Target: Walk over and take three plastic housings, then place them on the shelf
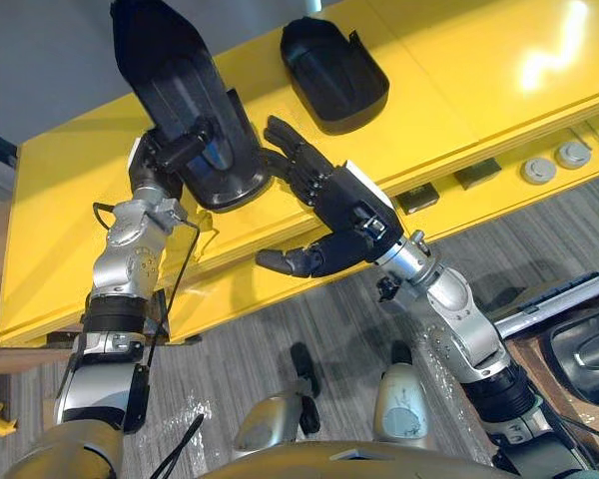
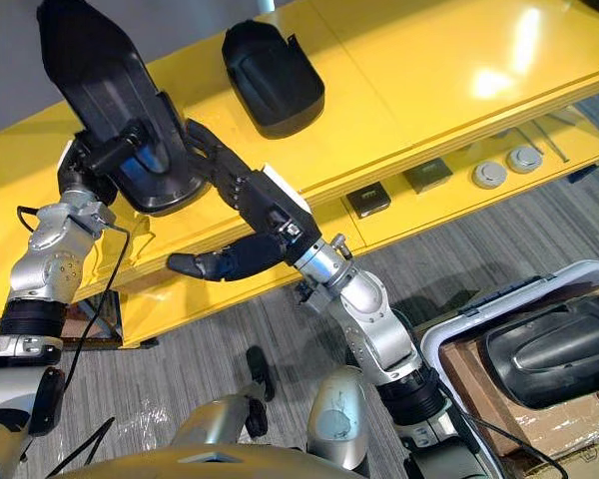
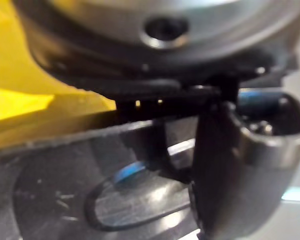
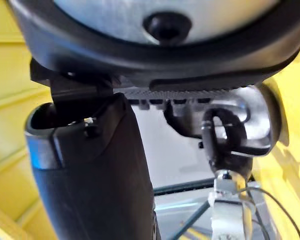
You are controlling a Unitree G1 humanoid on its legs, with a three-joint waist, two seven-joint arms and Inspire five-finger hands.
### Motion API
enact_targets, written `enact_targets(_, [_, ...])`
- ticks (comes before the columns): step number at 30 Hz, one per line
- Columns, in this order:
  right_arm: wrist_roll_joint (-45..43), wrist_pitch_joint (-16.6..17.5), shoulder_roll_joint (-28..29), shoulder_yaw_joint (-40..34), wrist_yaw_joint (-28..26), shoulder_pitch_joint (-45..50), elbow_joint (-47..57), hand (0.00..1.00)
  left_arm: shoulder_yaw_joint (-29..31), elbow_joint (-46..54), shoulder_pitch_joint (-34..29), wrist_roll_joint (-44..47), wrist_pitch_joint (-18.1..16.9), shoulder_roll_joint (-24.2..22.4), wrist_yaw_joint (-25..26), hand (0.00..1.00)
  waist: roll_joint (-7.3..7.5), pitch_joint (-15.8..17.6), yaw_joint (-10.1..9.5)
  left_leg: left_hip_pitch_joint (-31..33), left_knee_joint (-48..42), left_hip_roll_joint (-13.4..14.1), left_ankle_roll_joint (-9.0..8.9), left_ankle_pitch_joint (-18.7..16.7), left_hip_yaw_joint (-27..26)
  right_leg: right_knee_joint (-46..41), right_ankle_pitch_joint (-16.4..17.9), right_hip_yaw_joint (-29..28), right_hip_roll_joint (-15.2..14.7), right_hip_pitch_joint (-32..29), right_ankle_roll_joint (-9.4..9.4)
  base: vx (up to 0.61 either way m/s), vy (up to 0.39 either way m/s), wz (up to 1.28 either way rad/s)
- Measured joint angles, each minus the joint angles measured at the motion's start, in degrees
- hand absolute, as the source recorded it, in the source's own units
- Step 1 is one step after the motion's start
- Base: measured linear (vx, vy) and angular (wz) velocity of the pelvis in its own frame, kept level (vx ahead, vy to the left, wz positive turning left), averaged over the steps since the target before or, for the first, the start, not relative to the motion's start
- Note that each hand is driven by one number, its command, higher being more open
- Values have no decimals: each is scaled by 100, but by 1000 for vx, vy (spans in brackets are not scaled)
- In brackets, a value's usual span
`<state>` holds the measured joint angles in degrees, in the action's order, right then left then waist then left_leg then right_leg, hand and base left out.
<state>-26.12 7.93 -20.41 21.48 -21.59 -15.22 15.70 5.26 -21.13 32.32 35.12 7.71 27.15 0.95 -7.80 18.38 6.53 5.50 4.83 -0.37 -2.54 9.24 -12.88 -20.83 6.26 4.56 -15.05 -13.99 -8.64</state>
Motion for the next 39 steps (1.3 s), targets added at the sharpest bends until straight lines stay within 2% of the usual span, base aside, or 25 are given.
enact_targets(3, [4, -6, 55, 278, 119, -194, 78, 100, -57, -77, 51, -298, 209, 17, 230, 100, 53, 172, -19, 38, 1, -18, 7, 33, 18, -129, 49, 14, -33, -83, 16, -17, -35, 7])
enact_targets(6, [13, -118, 98, 277, 277, -194, 97, 100, -99, -61, 138, -660, 157, 180, 347, 100, 65, 217, -18, 135, 1, -23, 20, 68, 52, -139, 46, 64, -47, -155, 15, 9, -37, 11])
enact_targets(8, [18, -176, 98, 285, 337, -193, 97, 100, -93, -98, 146, -655, 147, 215, 412, 100, 66, 218, -17, 135, 0, -31, 70, 115, 51, -138, 45, 66, -55, -156, 13, 15, -16, 0])
enact_targets(14, [39, -193, 101, 281, 399, -194, 95, 100, -101, -357, 385, -658, 98, 254, 527, 100, 113, 267, -17, 135, 0, -21, 65, 116, 44, -128, 43, 62, -40, -159, 13, 15, -39, -1])
enact_targets(18, [39, -193, 108, 246, 464, -195, 72, 100, -105, -449, 615, -659, 74, 307, 695, 100, 142, 428, -12, 136, 1, -5, 59, 112, 33, -101, 16, 31, 17, -155, -17, -15, -48, -3])
enact_targets(22, [40, -192, 111, 217, 466, -197, 64, 100, -133, -633, 774, -649, -62, 308, 1014, 100, 140, 478, 3, 154, 1, 0, 63, 115, 6, -25, -37, 6, 31, -159, -47, 2, -31, -4])
enact_targets(26, [43, -183, 125, 94, 482, -196, 32, 100, -204, -802, 804, -592, -453, 306, 1445, 100, 140, 478, 35, 169, -1, 7, 121, 156, -2, 153, -160, 14, 55, -96, -48, 37, -36, -2])
enact_targets(31, [106, -97, 422, 46, 529, -187, -236, 100, -212, -804, 763, -520, -507, 275, 1608, 100, 149, 477, 87, -6, -1, 22, 110, 127, 29, 416, -267, 110, 78, 243, -58, 53, -21, 2])
enact_targets(35, [338, 130, 516, 62, 585, -131, -385, 100, -75, 11, 699, -635, -579, 277, 1663, 100, 197, 442, -11, -241, 1, 73, 114, 58, 59, 761, -355, 233, 135, 674, -57, 39, -7, 1])
enact_targets(39, [341, 287, 531, 64, 732, -127, -627, 100, 166, 888, 598, -919, -931, 322, 1750, 100, 282, 271, -37, -409, 1, 106, 106, 39, 166, 1021, -423, 425, 180, 1054, -34, 41, -5, 14])
